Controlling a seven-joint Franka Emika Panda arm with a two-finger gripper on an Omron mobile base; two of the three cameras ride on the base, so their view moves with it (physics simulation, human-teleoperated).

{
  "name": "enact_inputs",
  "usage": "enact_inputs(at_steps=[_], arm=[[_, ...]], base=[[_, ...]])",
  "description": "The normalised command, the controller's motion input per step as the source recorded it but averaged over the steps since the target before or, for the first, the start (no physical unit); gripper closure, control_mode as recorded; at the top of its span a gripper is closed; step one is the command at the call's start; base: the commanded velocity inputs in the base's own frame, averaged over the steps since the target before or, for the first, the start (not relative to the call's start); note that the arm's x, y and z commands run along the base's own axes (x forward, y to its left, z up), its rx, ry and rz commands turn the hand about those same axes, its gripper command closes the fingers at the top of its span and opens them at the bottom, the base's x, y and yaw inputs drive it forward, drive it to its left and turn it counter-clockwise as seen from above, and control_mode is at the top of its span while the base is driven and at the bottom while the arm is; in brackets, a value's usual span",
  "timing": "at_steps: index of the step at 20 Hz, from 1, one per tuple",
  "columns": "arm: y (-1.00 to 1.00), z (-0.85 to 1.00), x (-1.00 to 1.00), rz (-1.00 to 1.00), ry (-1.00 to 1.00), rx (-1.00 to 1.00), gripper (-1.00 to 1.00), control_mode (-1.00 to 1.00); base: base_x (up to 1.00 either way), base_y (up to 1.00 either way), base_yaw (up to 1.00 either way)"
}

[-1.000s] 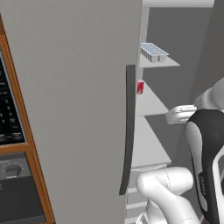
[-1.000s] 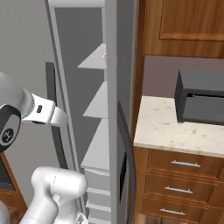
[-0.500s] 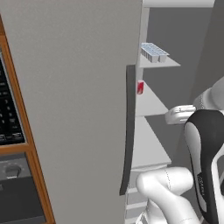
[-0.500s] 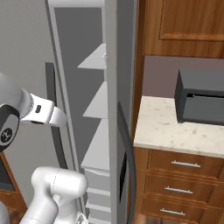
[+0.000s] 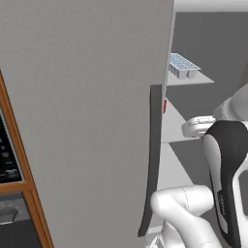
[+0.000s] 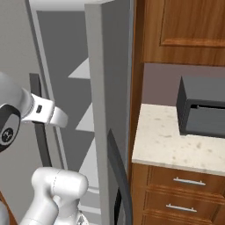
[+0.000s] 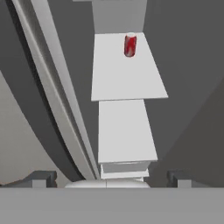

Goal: Open the freezer door, pick up the ice cube tray from the freezer, and place it on the dining counter.

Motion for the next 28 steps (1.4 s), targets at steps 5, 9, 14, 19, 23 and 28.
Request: enact_inputs(at_steps=[5, 9, 14, 19, 23, 28], arm=[[0.0, 0.0, 0.0, 0.0, 0.0, 0.0, -1.0, 1.0], [0.0, 0.0, 0.0, 0.0, 0.0, 0.0, -1.0, 1.0], [-0.29, -0.01, -0.01, 0.0, 0.0, 0.07, -1.0, -1.0], [-0.57, 0.0, 0.11, -0.09, 0.0, 0.24, -1.0, -1.0], [-0.07, 0.01, 0.35, -0.22, -0.04, 0.17, -1.0, -1.0], [0.0, 0.02, 0.27, -0.22, -0.08, 0.16, -1.0, -1.0]], base=[[0.8, -0.26, -0.02], [0.19, -0.17, 0.0], [0.0, 0.0, 0.0], [0.0, 0.0, 0.0], [0.0, 0.0, 0.0], [0.0, 0.0, 0.0]])
